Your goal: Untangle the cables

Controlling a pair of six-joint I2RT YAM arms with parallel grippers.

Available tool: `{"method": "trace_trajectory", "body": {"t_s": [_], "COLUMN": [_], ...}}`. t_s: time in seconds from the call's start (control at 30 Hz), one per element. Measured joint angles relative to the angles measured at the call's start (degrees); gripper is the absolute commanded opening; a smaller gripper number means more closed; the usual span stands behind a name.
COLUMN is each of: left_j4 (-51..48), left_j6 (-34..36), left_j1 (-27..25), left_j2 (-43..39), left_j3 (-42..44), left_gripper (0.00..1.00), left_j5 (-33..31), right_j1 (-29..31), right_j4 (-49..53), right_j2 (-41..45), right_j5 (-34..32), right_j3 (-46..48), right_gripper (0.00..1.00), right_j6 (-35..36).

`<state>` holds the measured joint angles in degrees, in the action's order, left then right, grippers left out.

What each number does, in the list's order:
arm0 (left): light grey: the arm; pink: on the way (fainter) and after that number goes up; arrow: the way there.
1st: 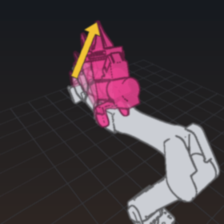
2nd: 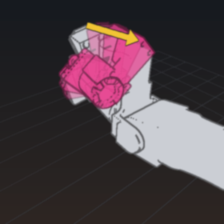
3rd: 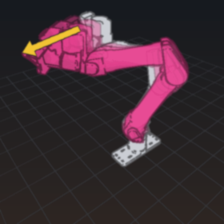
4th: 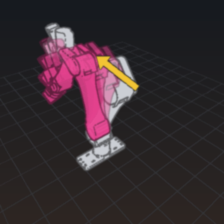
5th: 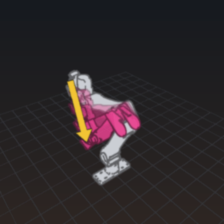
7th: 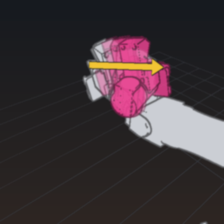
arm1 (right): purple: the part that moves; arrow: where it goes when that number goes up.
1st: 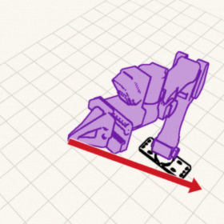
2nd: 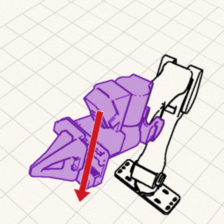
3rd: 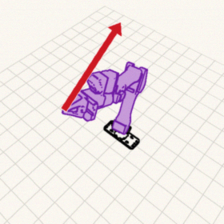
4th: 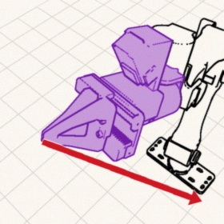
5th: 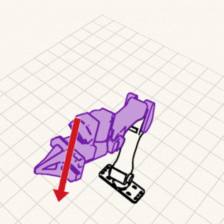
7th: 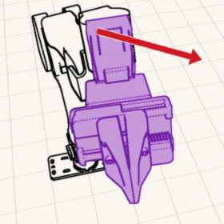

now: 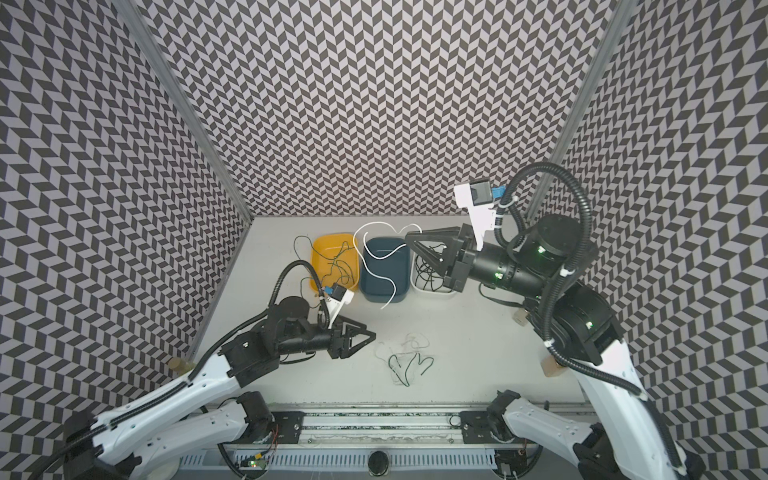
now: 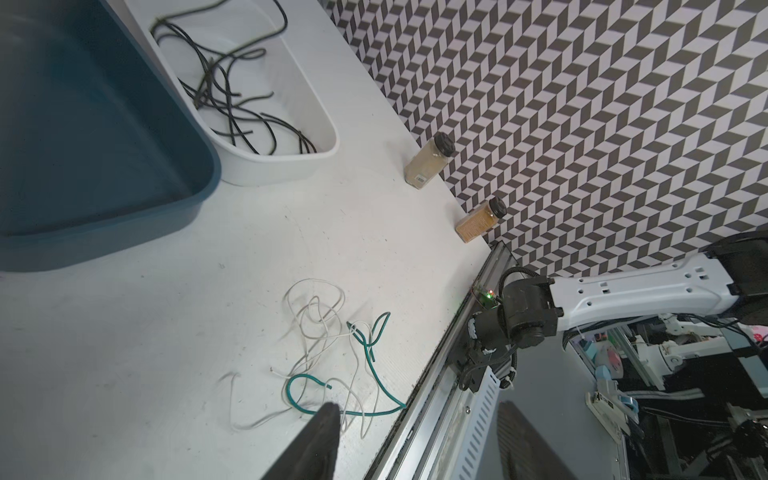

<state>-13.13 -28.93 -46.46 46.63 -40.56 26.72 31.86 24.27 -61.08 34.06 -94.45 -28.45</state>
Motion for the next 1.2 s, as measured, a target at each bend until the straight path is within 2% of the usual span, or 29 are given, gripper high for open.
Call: {"method": "trace_trajectory", "body": {"t_s": [0.13,0.2,0.33,0.43,0.63,0.93,0.97,1.07,1.1,1.2], "left_j4": [-10.4,-14.2,-20.1,-22.2,-25.2,-25.6,-25.6,-25.6,-25.6,-25.6], "left_j6": [3.6,5.1,7.3,8.1,9.2,9.4,9.4,9.4,9.4,9.4], "left_j1": [2.3,4.4,10.1,12.5,13.2,14.0,14.1,14.3,14.4,14.4], "left_j2": [-5.4,-7.1,-10.7,-12.7,-15.0,-14.3,-14.3,-14.2,-14.1,-13.6], "left_j3": [-6.3,-7.9,-7.8,-5.9,-4.7,-4.7,-4.7,-4.7,-4.7,-4.7], "left_gripper": [0.7,0.7,0.7,0.7,0.7,0.7,0.7,0.7,0.7,0.7], "left_j5": [-7.0,-10.4,-14.3,-15.9,-20.5,-21.8,-21.8,-21.8,-21.8,-21.7], "right_j1": [-1.4,-2.4,-3.3,-3.6,-3.7,-3.8,-3.8,-4.0,-4.0,-4.0], "right_j4": [-2.1,-3.7,-5.5,-8.2,-15.3,-19.9,-19.8,-18.7,-18.1,-16.1], "right_j2": [-4.3,-7.2,-13.3,-15.6,-19.5,-28.0,-28.9,-32.0,-32.6,-33.0], "right_j5": [0.0,-0.4,-3.6,-6.5,-10.5,-18.5,-19.0,-20.0,-20.2,-20.6], "right_j3": [3.5,5.9,11.0,15.5,20.2,20.7,20.7,20.8,20.9,21.0], "right_gripper": [0.0,0.0,0.0,0.0,0.0,0.0,0.03,0.29,0.35,0.4], "right_j6": [0.9,1.3,3.0,3.7,3.6,4.0,3.9,3.3,3.0,2.8]}}
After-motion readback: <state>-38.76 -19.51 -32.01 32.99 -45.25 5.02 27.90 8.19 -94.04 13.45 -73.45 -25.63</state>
